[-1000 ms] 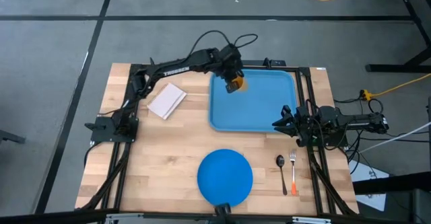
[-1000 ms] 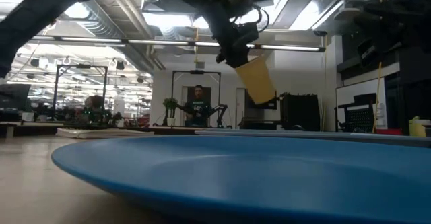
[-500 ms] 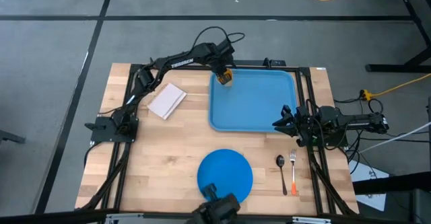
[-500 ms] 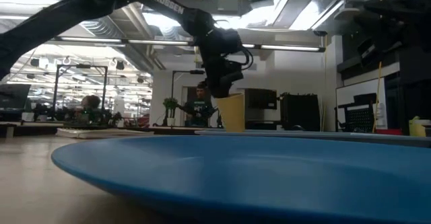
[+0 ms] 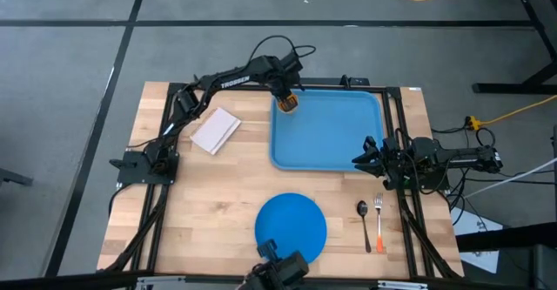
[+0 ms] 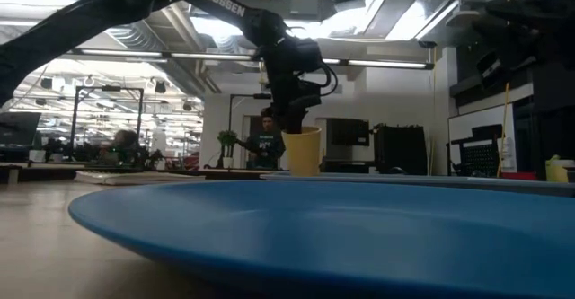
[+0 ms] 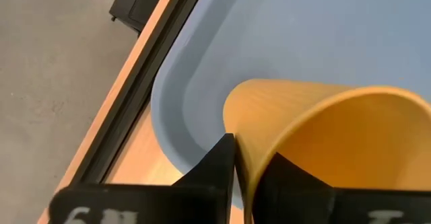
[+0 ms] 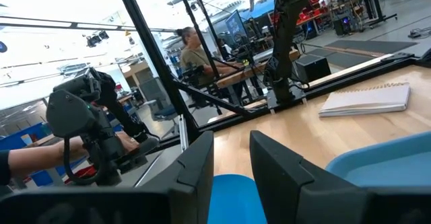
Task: Pick and place plate/cup/fork/spoon on tray
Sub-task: Put the yellow cup on the blue tray
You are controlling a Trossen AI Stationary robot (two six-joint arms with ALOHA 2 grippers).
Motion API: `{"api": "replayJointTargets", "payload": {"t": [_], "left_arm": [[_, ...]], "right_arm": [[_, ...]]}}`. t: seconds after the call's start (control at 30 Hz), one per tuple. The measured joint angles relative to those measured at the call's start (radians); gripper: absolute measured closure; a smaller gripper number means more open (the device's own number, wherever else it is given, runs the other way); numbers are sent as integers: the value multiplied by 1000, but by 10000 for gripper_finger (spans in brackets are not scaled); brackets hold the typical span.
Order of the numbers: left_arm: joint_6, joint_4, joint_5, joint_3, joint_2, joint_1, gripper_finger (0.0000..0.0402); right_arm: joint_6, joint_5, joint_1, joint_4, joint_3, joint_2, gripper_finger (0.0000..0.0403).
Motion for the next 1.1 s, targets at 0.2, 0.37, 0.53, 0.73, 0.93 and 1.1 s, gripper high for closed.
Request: {"api": "replayJointTargets", "payload": {"t": [0.2,0.37,0.53,0.73,0.93,1.1], "left_arm": [[-1,0,-9,0,0,1,370],[-1,1,-69,0,0,1,365],[-1,1,-78,0,0,3,351],[0,5,-77,0,0,2,348],[-4,9,-77,0,0,2,350],[0,14,-77,0,0,2,350]], "right_arm": [[0,0,0,-1,0,0,301],[1,0,0,-3,0,0,301],[1,0,0,-6,0,0,301],[1,0,0,-7,0,0,301],[1,0,0,-7,0,0,301],[1,-1,0,-7,0,0,301]]}}
